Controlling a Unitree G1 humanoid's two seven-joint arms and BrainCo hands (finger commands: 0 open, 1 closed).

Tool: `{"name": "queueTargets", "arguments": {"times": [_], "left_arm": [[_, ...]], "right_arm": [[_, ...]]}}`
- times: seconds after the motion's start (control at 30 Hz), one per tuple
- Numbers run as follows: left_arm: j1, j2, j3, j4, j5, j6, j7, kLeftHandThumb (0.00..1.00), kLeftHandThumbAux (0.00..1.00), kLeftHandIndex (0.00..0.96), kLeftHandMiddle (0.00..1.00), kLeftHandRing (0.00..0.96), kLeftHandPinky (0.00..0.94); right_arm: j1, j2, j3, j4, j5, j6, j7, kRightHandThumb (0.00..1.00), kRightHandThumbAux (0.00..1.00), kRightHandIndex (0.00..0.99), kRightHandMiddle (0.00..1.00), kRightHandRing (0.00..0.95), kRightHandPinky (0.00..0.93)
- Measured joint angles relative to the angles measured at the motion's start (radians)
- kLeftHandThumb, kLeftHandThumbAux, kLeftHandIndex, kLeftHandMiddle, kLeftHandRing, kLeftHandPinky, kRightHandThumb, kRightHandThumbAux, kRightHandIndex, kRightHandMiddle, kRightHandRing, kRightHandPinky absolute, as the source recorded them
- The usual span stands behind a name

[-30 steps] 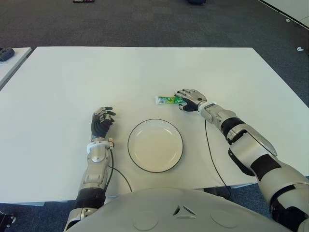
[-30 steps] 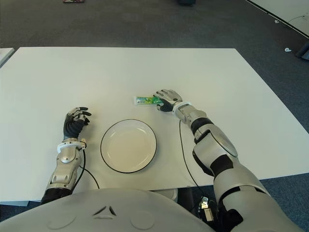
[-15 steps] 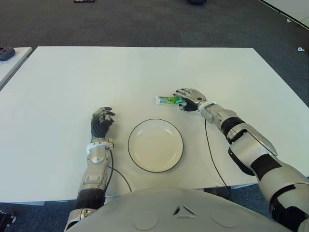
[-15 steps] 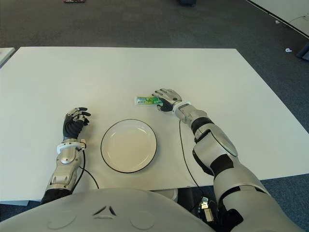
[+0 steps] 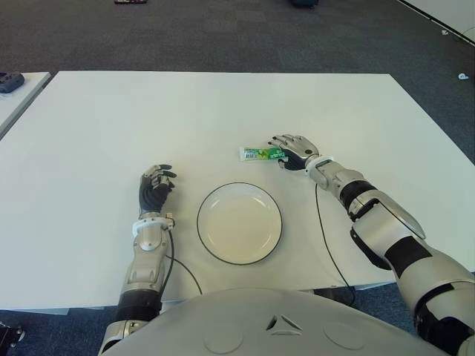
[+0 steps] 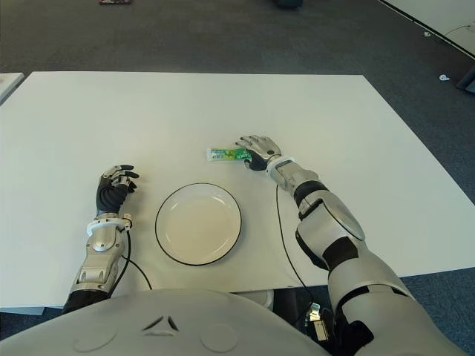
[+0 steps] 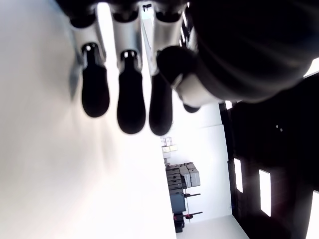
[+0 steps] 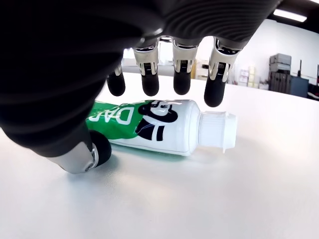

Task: Put the toothpaste on the table into the plate.

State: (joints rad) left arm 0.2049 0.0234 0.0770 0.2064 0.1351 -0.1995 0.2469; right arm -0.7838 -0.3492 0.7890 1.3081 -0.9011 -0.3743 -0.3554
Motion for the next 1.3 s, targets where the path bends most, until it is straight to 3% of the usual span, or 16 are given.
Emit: {"name": "queueTargets", "arguments": {"times": [0.2,0.23,0.3,0.4,0.53,0.6,0.7,1.3], "left_arm": [[0.000,0.000,0.002,0.000,0.000,0.000,0.000,0.831,0.683,0.391,0.498,0.632,0.592],[0.000,0.000,0.003,0.000,-0.001,0.000,0.000,0.831,0.683,0.391,0.499,0.633,0.596],[0.000,0.000,0.005,0.000,-0.003,-0.002,0.000,0.831,0.683,0.391,0.499,0.635,0.600],[0.001,0.000,0.008,0.000,-0.003,-0.004,0.000,0.831,0.683,0.390,0.502,0.639,0.602],[0.003,0.001,0.013,0.001,-0.003,-0.009,0.000,0.832,0.683,0.391,0.502,0.640,0.602],[0.003,0.001,0.015,0.001,-0.003,-0.009,0.000,0.831,0.683,0.390,0.504,0.643,0.607],[0.003,0.002,0.017,0.001,-0.002,-0.011,0.000,0.831,0.683,0.390,0.505,0.644,0.605],[0.000,0.002,0.022,0.009,-0.006,-0.017,0.000,0.831,0.682,0.388,0.516,0.654,0.610]], "right_arm": [[0.000,0.000,-0.004,0.000,0.002,-0.001,-0.027,0.460,0.659,0.254,0.276,0.301,0.351],[0.001,0.000,-0.006,0.001,0.003,-0.002,-0.030,0.545,0.679,0.315,0.319,0.334,0.378],[0.002,0.001,-0.012,0.001,0.006,-0.007,-0.035,0.620,0.697,0.368,0.355,0.363,0.403],[0.003,0.003,-0.024,0.002,0.015,-0.017,-0.041,0.679,0.707,0.410,0.430,0.440,0.464],[0.004,0.003,-0.039,0.003,0.031,-0.035,-0.047,0.701,0.711,0.426,0.476,0.486,0.501],[0.006,0.003,-0.047,0.004,0.038,-0.045,-0.049,0.784,0.693,0.454,0.454,0.517,0.526],[0.010,0.003,-0.059,0.005,0.046,-0.059,-0.051,0.822,0.684,0.466,0.447,0.539,0.544],[0.020,0.003,-0.111,0.011,0.089,-0.090,-0.034,0.840,0.681,0.436,0.474,0.612,0.607]]}}
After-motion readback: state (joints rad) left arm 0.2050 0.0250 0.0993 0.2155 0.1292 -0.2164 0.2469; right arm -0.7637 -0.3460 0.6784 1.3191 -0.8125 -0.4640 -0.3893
